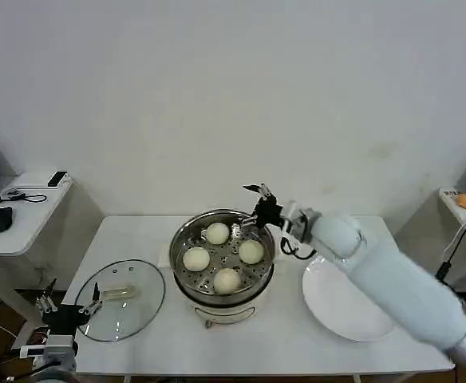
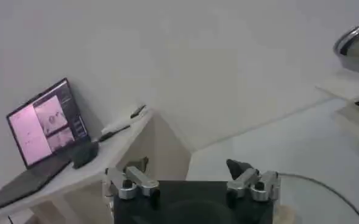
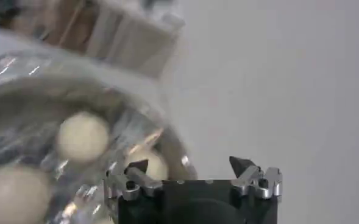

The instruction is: Take steamed baozi put them in steamer then cover it.

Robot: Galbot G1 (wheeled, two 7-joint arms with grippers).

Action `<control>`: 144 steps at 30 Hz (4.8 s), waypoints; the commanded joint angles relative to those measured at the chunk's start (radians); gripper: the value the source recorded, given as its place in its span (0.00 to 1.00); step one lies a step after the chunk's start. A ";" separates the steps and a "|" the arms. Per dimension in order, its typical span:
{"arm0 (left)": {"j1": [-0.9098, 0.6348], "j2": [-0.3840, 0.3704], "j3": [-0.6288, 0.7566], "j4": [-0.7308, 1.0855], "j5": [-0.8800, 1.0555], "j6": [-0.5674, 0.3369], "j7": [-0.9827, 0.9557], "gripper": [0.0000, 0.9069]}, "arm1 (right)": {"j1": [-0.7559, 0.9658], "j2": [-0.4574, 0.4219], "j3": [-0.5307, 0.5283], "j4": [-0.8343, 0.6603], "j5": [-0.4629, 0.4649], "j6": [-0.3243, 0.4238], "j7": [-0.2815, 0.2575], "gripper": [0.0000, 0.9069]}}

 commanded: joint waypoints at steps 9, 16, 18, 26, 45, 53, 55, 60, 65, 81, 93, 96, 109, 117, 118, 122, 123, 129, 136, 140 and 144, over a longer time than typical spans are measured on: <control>-0.025 0.046 0.035 0.095 0.283 -0.114 0.036 1.00 | -0.902 0.521 0.921 0.166 -0.299 0.384 0.041 1.00; 0.009 0.205 0.015 0.206 0.747 -0.230 0.076 1.00 | -1.050 0.528 1.023 0.299 -0.302 0.366 0.057 1.00; 0.008 0.217 0.031 0.227 0.818 -0.237 0.053 1.00 | -1.082 0.541 1.035 0.314 -0.288 0.361 0.067 1.00; -0.099 0.243 0.113 0.351 0.995 -0.239 0.017 1.00 | -1.133 0.558 1.072 0.332 -0.245 0.349 0.098 1.00; -0.203 0.222 0.203 0.464 1.034 -0.231 0.027 1.00 | -1.168 0.590 1.129 0.387 -0.232 0.342 0.109 1.00; -0.224 0.220 0.205 0.500 1.034 -0.232 0.028 1.00 | -1.172 0.597 1.131 0.386 -0.243 0.346 0.110 1.00; -0.231 0.222 0.204 0.507 1.033 -0.233 0.030 1.00 | -1.172 0.599 1.129 0.386 -0.245 0.347 0.109 1.00; -0.235 0.219 0.209 0.518 1.033 -0.233 0.033 1.00 | -1.179 0.605 1.124 0.387 -0.253 0.351 0.109 1.00; -0.242 0.214 0.213 0.522 1.037 -0.232 0.033 1.00 | -1.182 0.606 1.124 0.386 -0.255 0.354 0.109 1.00; -0.327 0.215 0.242 0.573 1.042 -0.228 0.039 1.00 | -1.191 0.617 1.109 0.372 -0.277 0.369 0.110 1.00; -0.387 0.213 0.251 0.655 1.047 -0.237 0.013 0.00 | -1.189 0.620 1.104 0.366 -0.288 0.373 0.107 1.00; -0.384 0.212 0.251 0.662 1.049 -0.239 0.009 0.00 | -1.189 0.619 1.103 0.366 -0.289 0.373 0.108 1.00; -0.348 0.193 0.214 0.616 1.052 -0.267 -0.047 0.00 | -1.190 0.615 1.099 0.373 -0.289 0.372 0.107 1.00; -0.301 0.185 0.168 0.532 0.994 -0.271 -0.111 0.00 | -1.197 0.610 1.094 0.380 -0.292 0.375 0.107 1.00; -0.295 0.187 0.164 0.513 0.982 -0.269 -0.111 0.00 | -1.200 0.606 1.091 0.380 -0.293 0.376 0.107 1.00; -0.252 0.194 0.143 0.420 0.948 -0.255 -0.100 0.00 | -1.210 0.593 1.084 0.375 -0.291 0.375 0.105 1.00; -0.238 0.198 0.138 0.387 0.945 -0.246 -0.092 0.00 | -1.211 0.593 1.084 0.372 -0.291 0.376 0.104 1.00; -0.211 0.235 0.115 0.245 0.901 -0.221 -0.041 0.00 | -1.208 0.589 1.073 0.359 -0.296 0.370 0.098 1.00; -0.248 0.302 0.119 0.206 0.821 -0.258 -0.048 0.00 | -1.203 0.580 1.081 0.348 -0.289 0.369 0.092 1.00; -0.253 0.334 0.146 0.164 0.825 -0.229 -0.018 0.00 | -1.203 0.582 1.080 0.352 -0.292 0.367 0.092 1.00; -0.257 0.349 0.217 0.091 0.863 -0.122 0.047 0.00 | -1.205 0.589 1.075 0.353 -0.310 0.369 0.090 1.00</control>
